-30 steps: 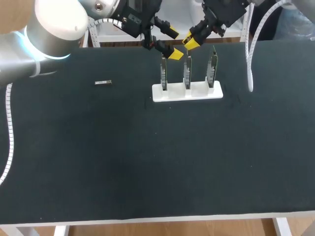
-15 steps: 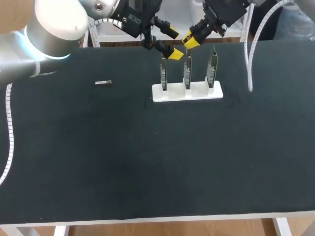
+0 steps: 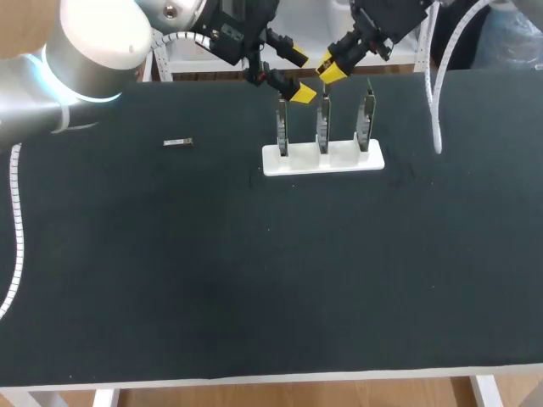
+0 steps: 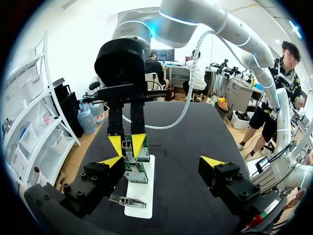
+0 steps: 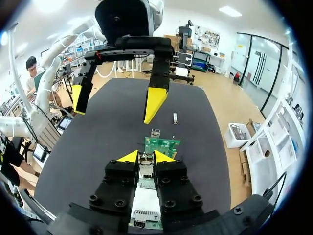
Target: Pick up the optical module with the left hand, and insert it into the network port with the right hand.
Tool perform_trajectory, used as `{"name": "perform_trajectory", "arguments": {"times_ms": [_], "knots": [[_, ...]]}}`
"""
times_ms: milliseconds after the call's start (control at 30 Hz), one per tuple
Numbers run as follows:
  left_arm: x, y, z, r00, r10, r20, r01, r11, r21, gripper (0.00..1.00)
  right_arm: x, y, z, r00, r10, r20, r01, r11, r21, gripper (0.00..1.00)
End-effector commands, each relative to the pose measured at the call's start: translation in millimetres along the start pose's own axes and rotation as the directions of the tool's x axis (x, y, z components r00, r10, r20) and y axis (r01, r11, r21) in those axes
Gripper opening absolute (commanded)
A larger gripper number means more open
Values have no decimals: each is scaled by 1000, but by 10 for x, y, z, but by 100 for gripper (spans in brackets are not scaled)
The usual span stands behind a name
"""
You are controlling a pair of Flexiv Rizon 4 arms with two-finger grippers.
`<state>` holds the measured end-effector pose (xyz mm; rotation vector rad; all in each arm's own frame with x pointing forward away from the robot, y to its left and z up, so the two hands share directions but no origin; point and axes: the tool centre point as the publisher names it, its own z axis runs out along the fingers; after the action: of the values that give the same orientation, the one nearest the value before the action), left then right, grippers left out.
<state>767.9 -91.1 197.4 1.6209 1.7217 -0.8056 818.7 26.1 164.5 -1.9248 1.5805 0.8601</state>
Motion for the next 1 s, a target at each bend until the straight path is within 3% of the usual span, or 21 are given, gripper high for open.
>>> {"name": "perform_trajectory", "arguments": {"times_ms": [33, 1000], "knots": [[-5, -13, 1, 1000, -3, -3, 3, 1000, -4, 100, -8, -112, 1, 1000, 2, -7, -3, 997, -72, 0], [-5, -13, 1, 1000, -3, -3, 3, 1000, -4, 100, 56, -120, 37, 1000, 22, -19, -24, 995, -93, 0]]}}
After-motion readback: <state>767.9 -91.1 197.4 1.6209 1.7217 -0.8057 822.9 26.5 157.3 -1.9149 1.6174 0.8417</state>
